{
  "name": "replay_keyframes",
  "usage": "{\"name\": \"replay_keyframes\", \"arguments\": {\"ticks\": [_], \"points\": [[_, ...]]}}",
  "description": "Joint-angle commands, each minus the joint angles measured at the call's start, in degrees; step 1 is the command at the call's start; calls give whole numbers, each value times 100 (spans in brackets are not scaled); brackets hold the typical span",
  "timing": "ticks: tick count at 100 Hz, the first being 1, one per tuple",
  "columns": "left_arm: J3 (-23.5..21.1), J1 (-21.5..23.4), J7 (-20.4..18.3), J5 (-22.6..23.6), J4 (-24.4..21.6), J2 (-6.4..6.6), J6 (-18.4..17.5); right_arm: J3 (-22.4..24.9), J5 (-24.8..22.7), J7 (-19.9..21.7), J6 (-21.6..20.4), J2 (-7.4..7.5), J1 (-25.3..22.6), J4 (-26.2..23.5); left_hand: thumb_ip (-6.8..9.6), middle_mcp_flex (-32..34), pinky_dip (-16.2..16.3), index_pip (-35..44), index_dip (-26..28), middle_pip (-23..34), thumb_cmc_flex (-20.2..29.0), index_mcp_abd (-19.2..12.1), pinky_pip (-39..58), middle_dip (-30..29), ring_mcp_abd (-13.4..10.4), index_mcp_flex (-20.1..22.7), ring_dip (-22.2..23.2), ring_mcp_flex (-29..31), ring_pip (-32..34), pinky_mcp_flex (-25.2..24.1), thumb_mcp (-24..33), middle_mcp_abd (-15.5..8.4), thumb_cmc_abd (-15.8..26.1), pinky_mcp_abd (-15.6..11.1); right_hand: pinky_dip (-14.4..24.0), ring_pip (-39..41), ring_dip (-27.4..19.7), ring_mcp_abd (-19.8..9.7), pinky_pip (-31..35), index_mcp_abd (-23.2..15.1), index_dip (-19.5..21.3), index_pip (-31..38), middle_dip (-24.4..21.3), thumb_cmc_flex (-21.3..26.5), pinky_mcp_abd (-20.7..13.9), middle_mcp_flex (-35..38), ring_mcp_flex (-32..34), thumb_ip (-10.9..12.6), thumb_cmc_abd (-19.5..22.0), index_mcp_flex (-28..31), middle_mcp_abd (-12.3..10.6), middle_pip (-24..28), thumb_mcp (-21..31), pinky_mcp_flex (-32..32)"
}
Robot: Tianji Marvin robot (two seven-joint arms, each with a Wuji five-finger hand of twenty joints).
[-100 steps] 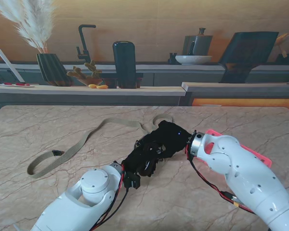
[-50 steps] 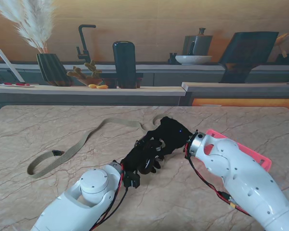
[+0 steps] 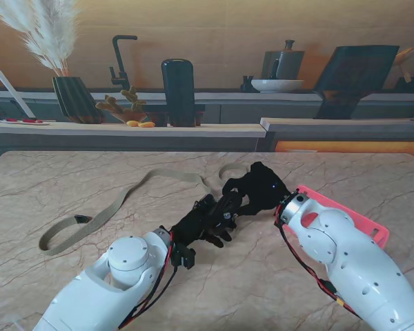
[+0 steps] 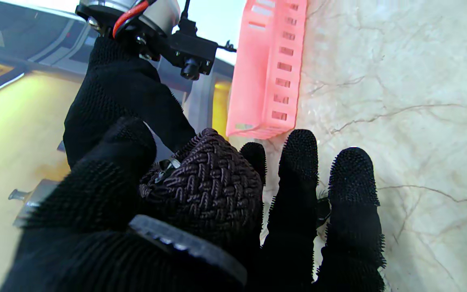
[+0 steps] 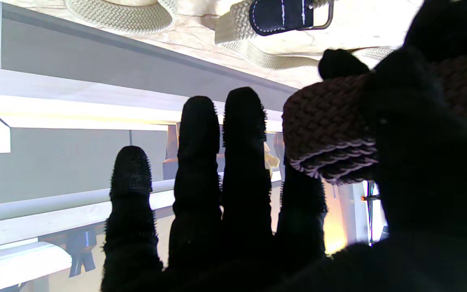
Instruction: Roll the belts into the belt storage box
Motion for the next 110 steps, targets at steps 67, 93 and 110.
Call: {"name": "replay_keyframes", "arguments": {"ticks": [67,93,110], "points": [[43,-145,-690,-54,-74,150,727,35,-459,390,-693,153,-102,-440,-58,1120,754,1628,924,1510,1980,-50,2032,1309,0,1216,412,1653,2145,1497,87,328,865,433,1,-583,-136,37,-185,63,1730,-459,-84,-393,12,-2249,-912,1015,764,-930,521,-843,821,-473],[38,-158,-736,-92,-74,154,779,-220,-577,405,-1065,194,165,-338,-71,1145,748,1616,863,1558,1966,20,2068,1217,24,1220,367,1711,2194,1560,153,375,869,473,16,-706,-171,22,-248,253,1720,-809,-187,-678,-39,-3247,-1127,984,772,-1636,675,-1211,700,-555],[26,-168,-797,-104,-69,167,812,-225,-676,366,-1115,211,161,-375,-86,1173,745,1628,846,1605,1974,59,2099,1138,44,1235,336,1747,2228,1613,179,394,856,512,37,-791,-214,35,-307,516,1671,-1153,-221,-734,-93,-4137,-1391,1003,795,-2337,857,-1324,431,-636]]}}
